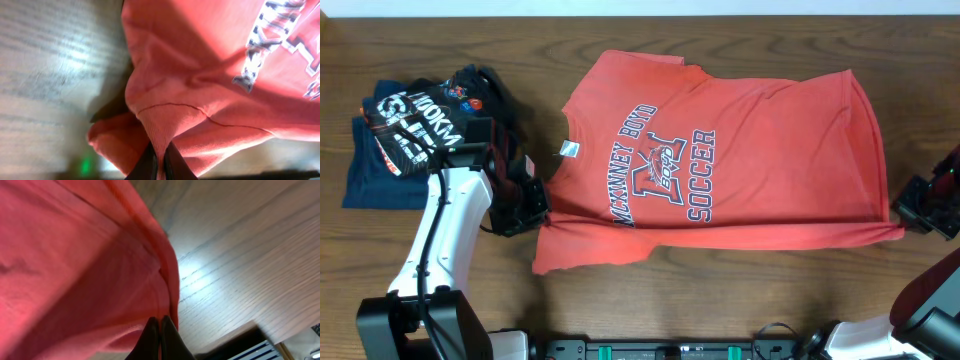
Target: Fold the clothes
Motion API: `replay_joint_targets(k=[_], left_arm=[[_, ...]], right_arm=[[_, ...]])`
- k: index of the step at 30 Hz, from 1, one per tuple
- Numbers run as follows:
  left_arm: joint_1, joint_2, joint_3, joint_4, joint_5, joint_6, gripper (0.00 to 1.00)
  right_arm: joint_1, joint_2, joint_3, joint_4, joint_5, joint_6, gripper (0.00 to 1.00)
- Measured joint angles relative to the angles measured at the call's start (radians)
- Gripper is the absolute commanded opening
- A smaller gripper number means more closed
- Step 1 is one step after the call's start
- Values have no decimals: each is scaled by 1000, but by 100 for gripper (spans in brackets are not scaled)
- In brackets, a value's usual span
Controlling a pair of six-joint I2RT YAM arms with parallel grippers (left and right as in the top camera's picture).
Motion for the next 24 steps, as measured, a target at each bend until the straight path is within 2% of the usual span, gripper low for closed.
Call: replay_joint_targets(k=[4, 12, 15, 17, 20, 24], left_arm=[[0, 0, 0, -21, 13, -17, 6], [0, 0, 0, -111, 22, -27, 6], [0, 0, 0, -116, 22, -27, 6], [0, 0, 0, -116, 22, -27, 6], [0, 0, 0, -116, 22, -27, 6], [0, 0, 0, -115, 22, -27, 6]], right_arm=[[0, 0, -24, -40, -14, -8, 9], [0, 0, -38, -126, -17, -17, 13], [0, 0, -38, -160, -16, -17, 22], [0, 0, -38, -159, -14, -14, 37], [0, 0, -38, -129, -5, -16, 48], [0, 0, -46, -30, 10, -9, 54]])
